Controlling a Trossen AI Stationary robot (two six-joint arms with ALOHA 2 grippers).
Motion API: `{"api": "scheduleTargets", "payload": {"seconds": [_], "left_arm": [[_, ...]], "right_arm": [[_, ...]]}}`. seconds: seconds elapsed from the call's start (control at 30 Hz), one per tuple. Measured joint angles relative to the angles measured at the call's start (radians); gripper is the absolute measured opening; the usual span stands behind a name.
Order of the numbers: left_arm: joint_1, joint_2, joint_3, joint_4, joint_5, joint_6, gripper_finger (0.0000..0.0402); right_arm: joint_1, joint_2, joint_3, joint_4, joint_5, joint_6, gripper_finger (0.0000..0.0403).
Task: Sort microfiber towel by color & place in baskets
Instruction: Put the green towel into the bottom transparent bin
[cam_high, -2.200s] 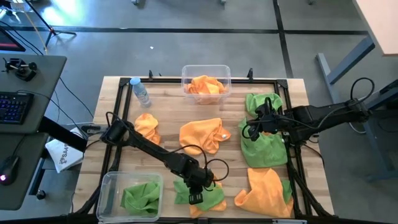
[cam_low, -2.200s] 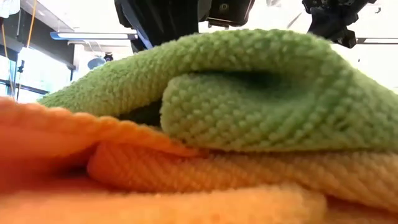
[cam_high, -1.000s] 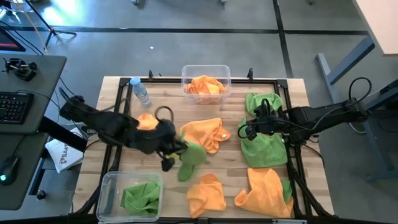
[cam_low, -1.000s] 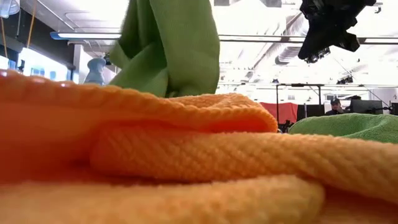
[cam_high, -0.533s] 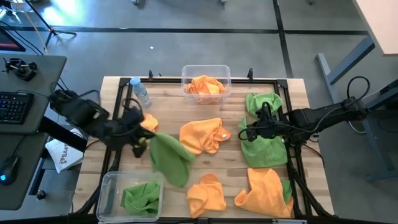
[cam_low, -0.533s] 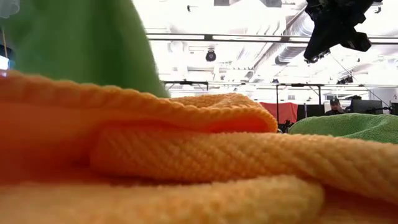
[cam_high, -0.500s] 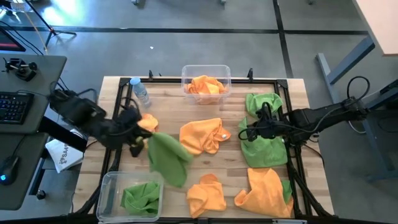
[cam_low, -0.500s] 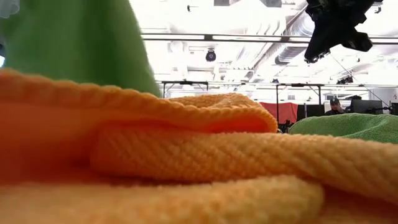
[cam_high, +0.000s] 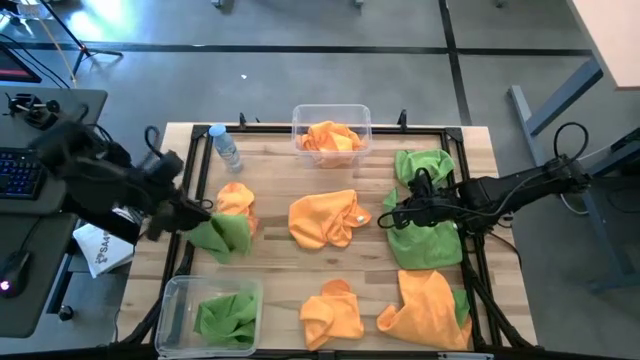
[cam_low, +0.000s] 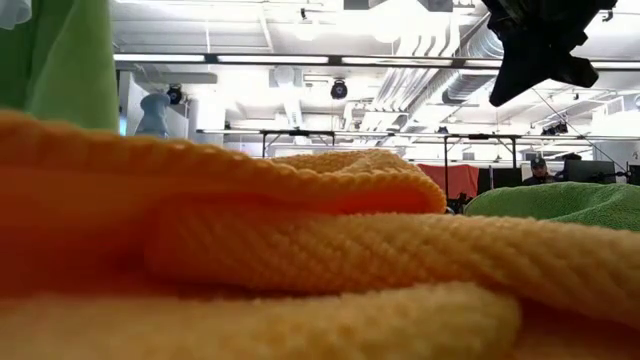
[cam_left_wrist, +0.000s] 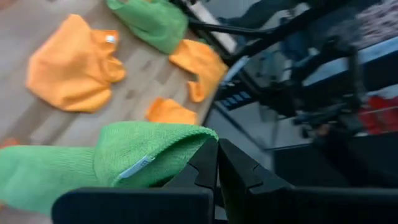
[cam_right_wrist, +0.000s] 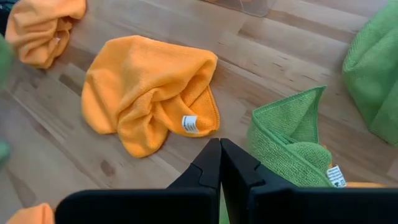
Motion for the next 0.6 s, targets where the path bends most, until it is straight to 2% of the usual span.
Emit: {"api": "scheduleTargets", "payload": {"seconds": [0.2,0.6], "left_arm": [[0.000,-0.005,0.085,0.000,0.001,-0.043,0.0000],[0.000,0.010,0.090,0.000,0.016,-0.040,0.0000]], "right_arm": [[0.000,0.000,0.000,-0.014,-0.008,-0.035,0.0000],[-0.003,0.000,0.000,-0.029,-0.009,-0.059,0.0000]]}}
